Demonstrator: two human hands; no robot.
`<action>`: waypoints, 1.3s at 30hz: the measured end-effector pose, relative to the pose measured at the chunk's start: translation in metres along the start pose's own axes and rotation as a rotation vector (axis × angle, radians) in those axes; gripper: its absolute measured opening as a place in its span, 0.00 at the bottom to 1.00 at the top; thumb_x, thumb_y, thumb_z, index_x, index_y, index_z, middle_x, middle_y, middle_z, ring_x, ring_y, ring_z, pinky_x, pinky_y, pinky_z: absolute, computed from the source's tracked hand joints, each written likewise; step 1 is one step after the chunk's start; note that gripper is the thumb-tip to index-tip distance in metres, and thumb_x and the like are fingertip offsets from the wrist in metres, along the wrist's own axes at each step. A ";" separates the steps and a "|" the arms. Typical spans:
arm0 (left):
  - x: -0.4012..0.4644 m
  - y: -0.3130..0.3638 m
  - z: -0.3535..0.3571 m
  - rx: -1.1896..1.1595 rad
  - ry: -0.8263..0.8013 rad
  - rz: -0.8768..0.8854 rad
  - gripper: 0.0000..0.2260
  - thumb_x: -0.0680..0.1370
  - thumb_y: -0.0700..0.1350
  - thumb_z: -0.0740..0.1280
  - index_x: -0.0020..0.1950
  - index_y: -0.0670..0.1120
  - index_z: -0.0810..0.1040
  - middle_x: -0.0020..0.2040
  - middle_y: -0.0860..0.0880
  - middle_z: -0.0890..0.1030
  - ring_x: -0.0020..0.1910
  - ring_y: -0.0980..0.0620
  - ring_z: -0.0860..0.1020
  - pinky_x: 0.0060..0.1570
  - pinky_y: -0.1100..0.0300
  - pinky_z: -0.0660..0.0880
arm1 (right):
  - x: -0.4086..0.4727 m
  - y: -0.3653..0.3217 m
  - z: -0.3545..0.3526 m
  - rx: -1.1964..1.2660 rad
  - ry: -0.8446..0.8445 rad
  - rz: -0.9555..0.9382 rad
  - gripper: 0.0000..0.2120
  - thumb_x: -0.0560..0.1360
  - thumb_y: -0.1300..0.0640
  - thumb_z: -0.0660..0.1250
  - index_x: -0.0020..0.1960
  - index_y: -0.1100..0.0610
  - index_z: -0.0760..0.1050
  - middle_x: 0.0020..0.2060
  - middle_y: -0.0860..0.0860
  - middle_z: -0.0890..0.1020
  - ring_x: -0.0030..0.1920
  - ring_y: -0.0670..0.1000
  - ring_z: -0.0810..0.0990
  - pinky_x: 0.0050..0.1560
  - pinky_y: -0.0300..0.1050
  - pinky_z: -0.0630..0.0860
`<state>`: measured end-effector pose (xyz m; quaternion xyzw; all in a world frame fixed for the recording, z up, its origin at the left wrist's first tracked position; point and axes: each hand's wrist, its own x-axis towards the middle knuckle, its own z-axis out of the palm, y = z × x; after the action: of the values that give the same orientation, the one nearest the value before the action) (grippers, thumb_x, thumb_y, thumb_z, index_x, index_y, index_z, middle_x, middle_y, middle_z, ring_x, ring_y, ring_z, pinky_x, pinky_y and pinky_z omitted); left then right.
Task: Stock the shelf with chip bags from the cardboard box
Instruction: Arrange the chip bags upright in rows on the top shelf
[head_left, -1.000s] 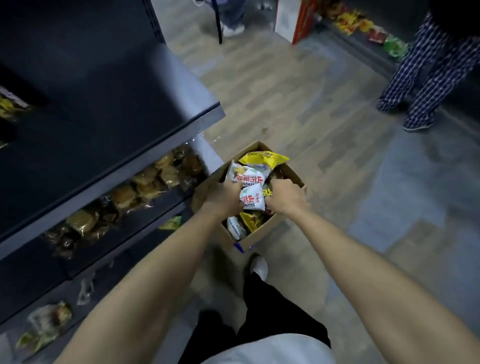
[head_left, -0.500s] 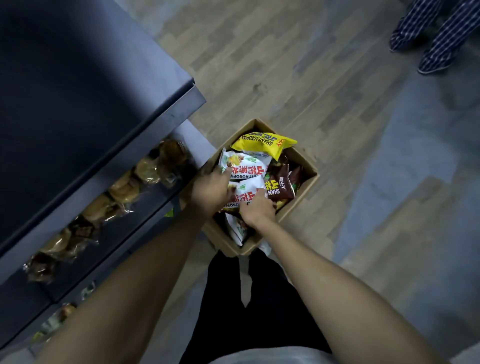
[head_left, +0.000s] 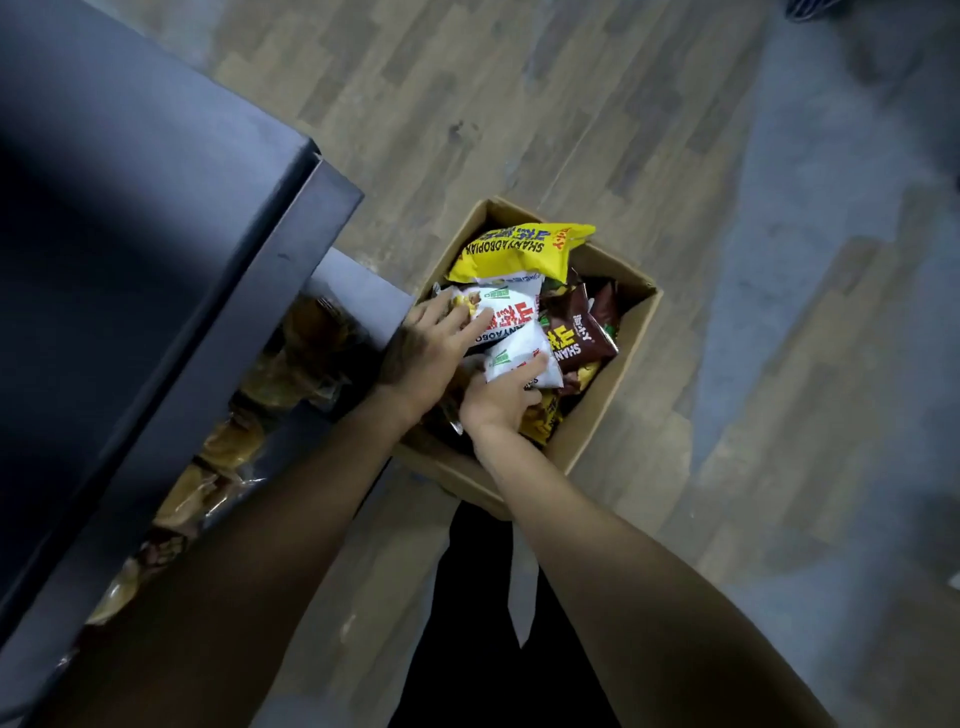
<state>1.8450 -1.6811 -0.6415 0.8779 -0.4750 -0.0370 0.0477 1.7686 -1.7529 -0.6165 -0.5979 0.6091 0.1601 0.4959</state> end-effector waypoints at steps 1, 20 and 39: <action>0.000 -0.001 0.003 -0.007 0.028 0.018 0.21 0.80 0.55 0.58 0.64 0.44 0.78 0.54 0.42 0.80 0.60 0.39 0.76 0.57 0.48 0.74 | -0.001 0.002 0.000 0.026 0.026 -0.003 0.36 0.79 0.59 0.62 0.78 0.46 0.42 0.69 0.61 0.60 0.47 0.58 0.70 0.46 0.48 0.66; 0.047 0.038 -0.028 0.091 -0.410 -0.322 0.33 0.75 0.53 0.68 0.76 0.54 0.57 0.58 0.43 0.76 0.53 0.42 0.77 0.48 0.52 0.71 | 0.042 -0.021 -0.073 -0.694 0.173 -0.454 0.40 0.78 0.53 0.63 0.80 0.52 0.40 0.75 0.63 0.52 0.71 0.66 0.59 0.60 0.56 0.70; 0.003 0.082 0.050 -0.090 -0.331 -0.647 0.43 0.70 0.56 0.61 0.78 0.36 0.50 0.67 0.33 0.67 0.51 0.40 0.70 0.46 0.52 0.63 | 0.077 -0.021 -0.061 -0.842 0.174 -0.520 0.44 0.75 0.45 0.62 0.79 0.51 0.37 0.77 0.64 0.42 0.73 0.64 0.53 0.69 0.61 0.57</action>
<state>1.7733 -1.7305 -0.6811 0.9618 -0.1719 -0.2127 -0.0054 1.7778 -1.8495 -0.6415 -0.8893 0.3615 0.2127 0.1825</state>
